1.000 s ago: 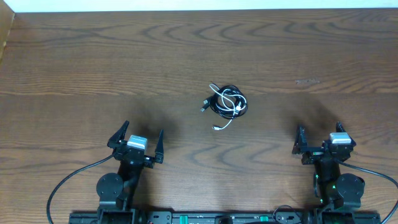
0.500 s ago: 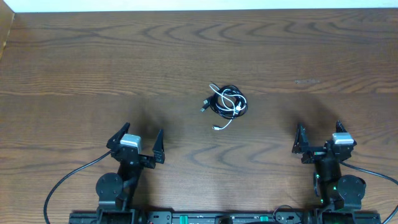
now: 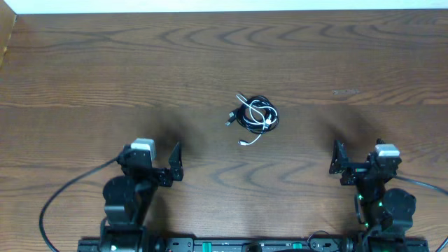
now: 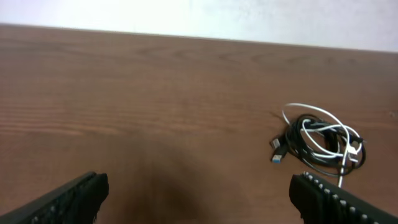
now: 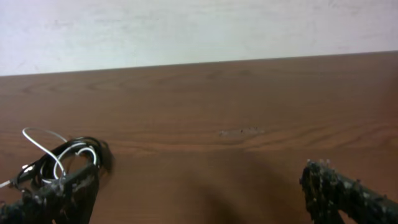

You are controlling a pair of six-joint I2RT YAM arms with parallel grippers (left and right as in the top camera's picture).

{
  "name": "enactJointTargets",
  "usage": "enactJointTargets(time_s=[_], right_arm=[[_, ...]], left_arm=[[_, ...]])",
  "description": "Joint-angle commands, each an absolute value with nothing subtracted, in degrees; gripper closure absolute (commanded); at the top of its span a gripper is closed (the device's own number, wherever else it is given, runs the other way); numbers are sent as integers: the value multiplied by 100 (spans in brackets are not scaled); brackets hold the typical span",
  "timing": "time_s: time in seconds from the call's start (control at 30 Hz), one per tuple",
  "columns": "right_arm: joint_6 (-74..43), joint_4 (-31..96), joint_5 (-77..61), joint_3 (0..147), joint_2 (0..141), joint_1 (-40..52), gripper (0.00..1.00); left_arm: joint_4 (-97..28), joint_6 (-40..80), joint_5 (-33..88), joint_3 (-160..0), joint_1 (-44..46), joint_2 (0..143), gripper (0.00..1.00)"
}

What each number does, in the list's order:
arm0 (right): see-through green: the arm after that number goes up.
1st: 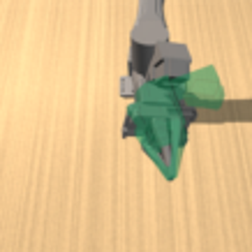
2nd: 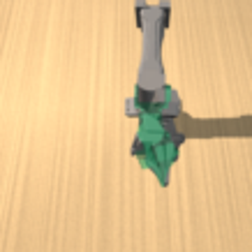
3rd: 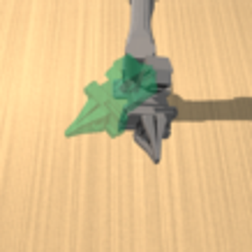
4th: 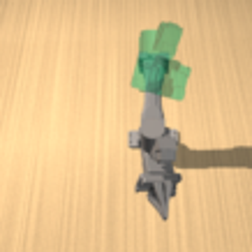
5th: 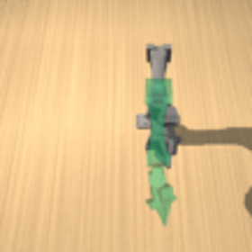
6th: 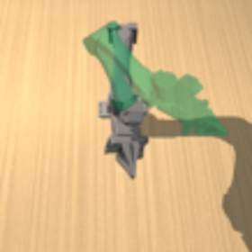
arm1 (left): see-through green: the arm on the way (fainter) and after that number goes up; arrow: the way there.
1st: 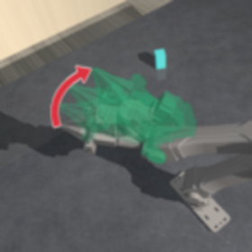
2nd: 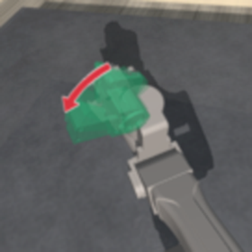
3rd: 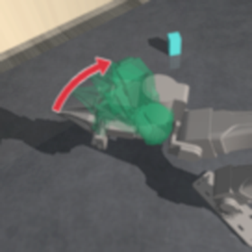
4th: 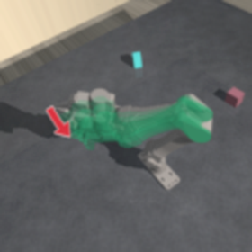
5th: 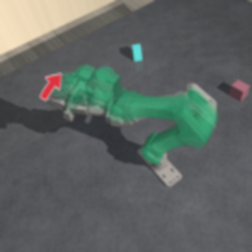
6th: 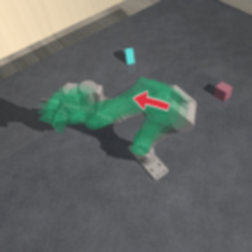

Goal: Untangle cables

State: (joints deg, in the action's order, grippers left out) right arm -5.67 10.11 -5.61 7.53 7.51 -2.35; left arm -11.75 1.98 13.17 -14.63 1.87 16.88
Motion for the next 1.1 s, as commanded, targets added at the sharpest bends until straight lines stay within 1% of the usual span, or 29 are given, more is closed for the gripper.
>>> enactJointTargets(time_s=[0.0,0.3,0.53,0.7,0.83,0.97,1.07], right_arm=[[-639,1111,-600,1240,1284,-263,1],[-639,1841,-620,2502,3140,-263,1],[-637,2963,-617,3726,4635,-263,1],[-587,3841,-617,4425,5437,-263,1],[-414,4080,-646,4720,5828,-263,1],[-421,4093,-1354,4729,5850,-263,1],[-421,4095,-1559,4729,5850,-263,1]], left_arm=[[-1509,290,1240,-2158,152,2307,2],[-2936,290,1288,-3809,152,3929,2],[-4488,292,1535,-5100,152,5100,2],[-5380,287,1693,-5712,152,5540,2],[-5561,290,1697,-5712,152,5546,2],[-5430,368,1929,-5712,152,5546,2],[-5009,720,2086,-5712,152,5546,2]])
